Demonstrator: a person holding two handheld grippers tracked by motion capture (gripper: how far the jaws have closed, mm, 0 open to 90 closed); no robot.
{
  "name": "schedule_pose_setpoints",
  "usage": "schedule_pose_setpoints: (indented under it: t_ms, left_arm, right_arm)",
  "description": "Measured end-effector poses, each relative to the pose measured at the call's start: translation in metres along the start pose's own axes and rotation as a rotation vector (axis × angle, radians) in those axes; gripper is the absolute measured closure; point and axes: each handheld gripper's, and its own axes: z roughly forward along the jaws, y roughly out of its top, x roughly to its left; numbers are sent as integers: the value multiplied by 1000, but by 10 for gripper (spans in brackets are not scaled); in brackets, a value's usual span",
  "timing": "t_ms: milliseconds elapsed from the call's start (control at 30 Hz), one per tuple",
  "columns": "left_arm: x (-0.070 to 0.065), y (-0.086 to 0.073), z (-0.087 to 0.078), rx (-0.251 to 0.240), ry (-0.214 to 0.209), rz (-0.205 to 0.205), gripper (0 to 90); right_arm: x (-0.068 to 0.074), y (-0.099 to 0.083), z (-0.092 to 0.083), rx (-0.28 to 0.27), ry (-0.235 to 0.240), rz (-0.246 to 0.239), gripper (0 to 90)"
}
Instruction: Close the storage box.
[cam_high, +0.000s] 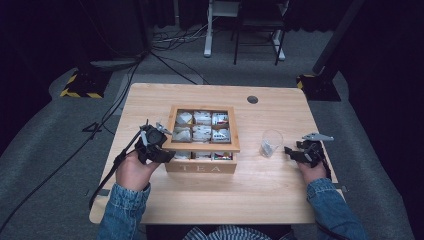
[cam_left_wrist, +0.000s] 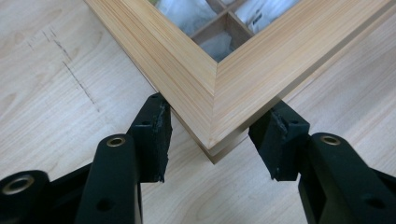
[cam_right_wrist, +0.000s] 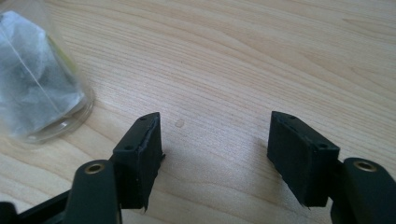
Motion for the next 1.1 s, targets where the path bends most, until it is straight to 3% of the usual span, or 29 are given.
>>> schedule_pose_setpoints:
  t_ms: [200, 700, 1100]
  left_arm:
    - [0, -4, 6, 59, -24, 10, 496]
    - [0, -6, 15, 138, -52, 21, 495]
    - [1, -6, 20, 165, -62, 21, 485]
  right_arm:
    - [0, 0, 0, 0, 1, -1, 354]
    - [0, 0, 0, 0, 3, 0, 352]
    - [0, 0, 0, 1, 5, -3, 348]
